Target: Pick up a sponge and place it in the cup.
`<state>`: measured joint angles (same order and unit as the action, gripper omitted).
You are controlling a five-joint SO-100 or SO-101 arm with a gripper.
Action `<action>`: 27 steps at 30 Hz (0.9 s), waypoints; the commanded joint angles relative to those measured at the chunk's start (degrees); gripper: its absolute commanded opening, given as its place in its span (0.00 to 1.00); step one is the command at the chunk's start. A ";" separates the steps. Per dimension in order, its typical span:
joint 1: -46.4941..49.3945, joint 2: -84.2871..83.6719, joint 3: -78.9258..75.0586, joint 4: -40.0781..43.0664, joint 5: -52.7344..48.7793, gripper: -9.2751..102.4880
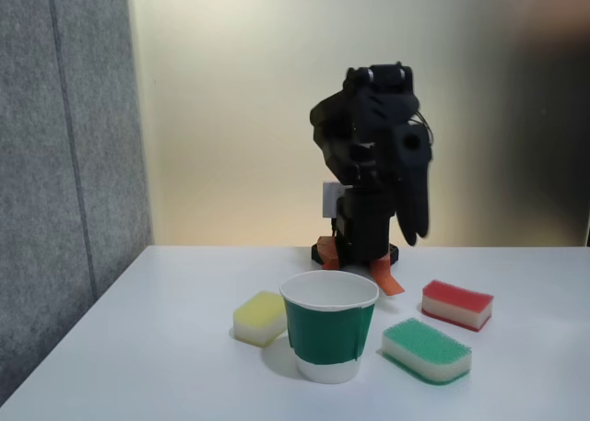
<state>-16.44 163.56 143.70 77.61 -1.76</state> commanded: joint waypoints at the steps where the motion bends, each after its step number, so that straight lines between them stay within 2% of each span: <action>1: -4.04 -4.92 -3.87 1.32 0.35 0.28; 7: -10.20 -11.34 -6.15 1.41 2.90 0.29; 13: -12.13 -18.19 -9.40 2.11 -0.44 0.30; 21: -13.54 -25.75 -11.78 -0.09 -1.23 0.31; 27: -14.41 -32.34 -13.89 -4.66 -0.26 0.30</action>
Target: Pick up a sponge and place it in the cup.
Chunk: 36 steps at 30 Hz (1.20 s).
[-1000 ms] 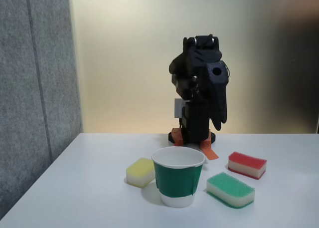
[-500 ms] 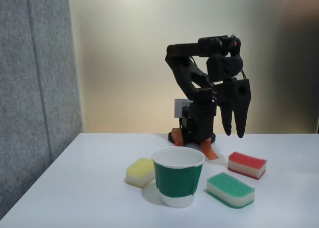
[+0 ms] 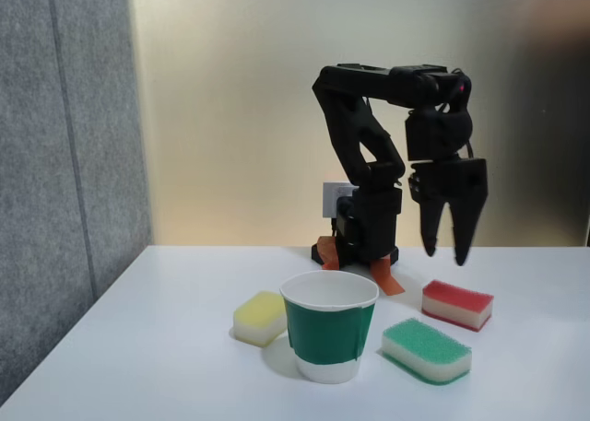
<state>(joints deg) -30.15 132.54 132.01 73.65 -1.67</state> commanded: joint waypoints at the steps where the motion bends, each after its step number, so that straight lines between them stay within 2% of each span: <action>1: -0.79 -2.02 -2.20 -1.67 0.00 0.30; 16: -1.23 -7.82 1.58 -10.37 -1.14 0.31; 26: -1.05 -10.20 9.14 -21.01 -2.11 0.30; 29: -1.05 -10.55 9.84 -21.27 -2.11 0.25; 32: -1.14 -10.11 10.81 -21.18 -1.58 0.08; 36: -1.41 -9.76 11.78 -21.88 -2.02 0.08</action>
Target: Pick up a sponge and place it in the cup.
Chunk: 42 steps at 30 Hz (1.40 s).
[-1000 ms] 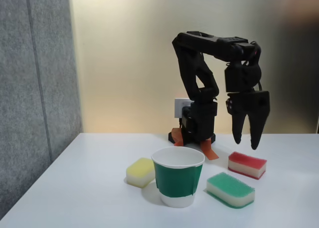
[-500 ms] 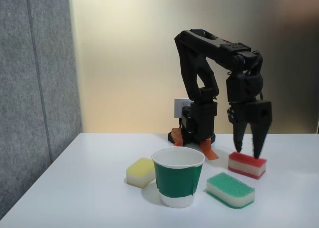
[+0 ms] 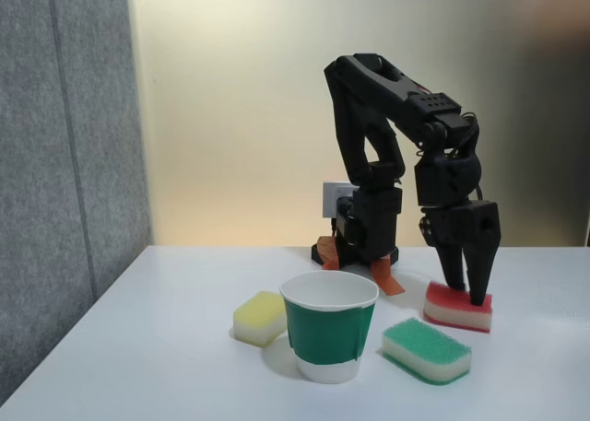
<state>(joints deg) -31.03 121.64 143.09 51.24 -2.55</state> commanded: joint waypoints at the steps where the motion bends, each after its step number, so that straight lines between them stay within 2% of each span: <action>1: -0.62 1.14 0.62 0.79 -1.14 0.08; 6: -0.79 1.49 -4.13 8.61 -0.70 0.08; 12: 0.79 0.53 -21.18 29.88 -2.29 0.08; 19: 2.55 -5.98 -42.98 48.69 -3.60 0.08; 25: 7.12 -10.28 -50.80 49.83 -7.82 0.08; 32: 19.16 -20.83 -66.01 49.92 -23.29 0.08; 42: 29.71 -27.16 -77.08 50.01 -37.18 0.08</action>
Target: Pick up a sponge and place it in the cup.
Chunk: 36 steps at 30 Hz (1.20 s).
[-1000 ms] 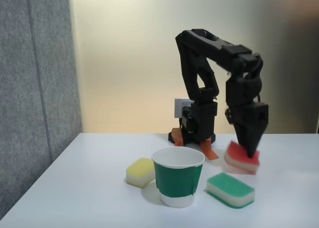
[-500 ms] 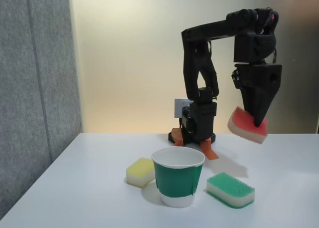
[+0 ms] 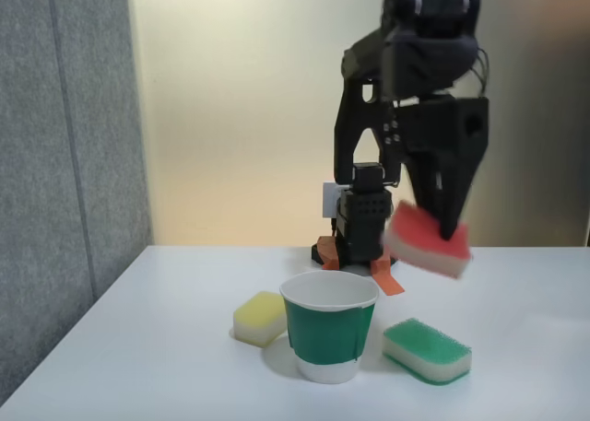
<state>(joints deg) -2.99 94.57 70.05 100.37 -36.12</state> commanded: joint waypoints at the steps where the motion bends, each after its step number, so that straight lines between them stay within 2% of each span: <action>1: 2.90 -0.70 -5.01 0.97 -5.10 0.08; 14: 13.01 2.02 -1.67 1.05 -14.41 0.08; 31: 16.26 3.52 3.43 0.70 -18.02 0.08; 33: 16.35 3.25 3.08 0.70 -18.11 0.10; 36: 16.44 2.72 2.64 0.53 -18.90 0.35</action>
<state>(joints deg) 13.10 95.19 73.48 100.11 -53.70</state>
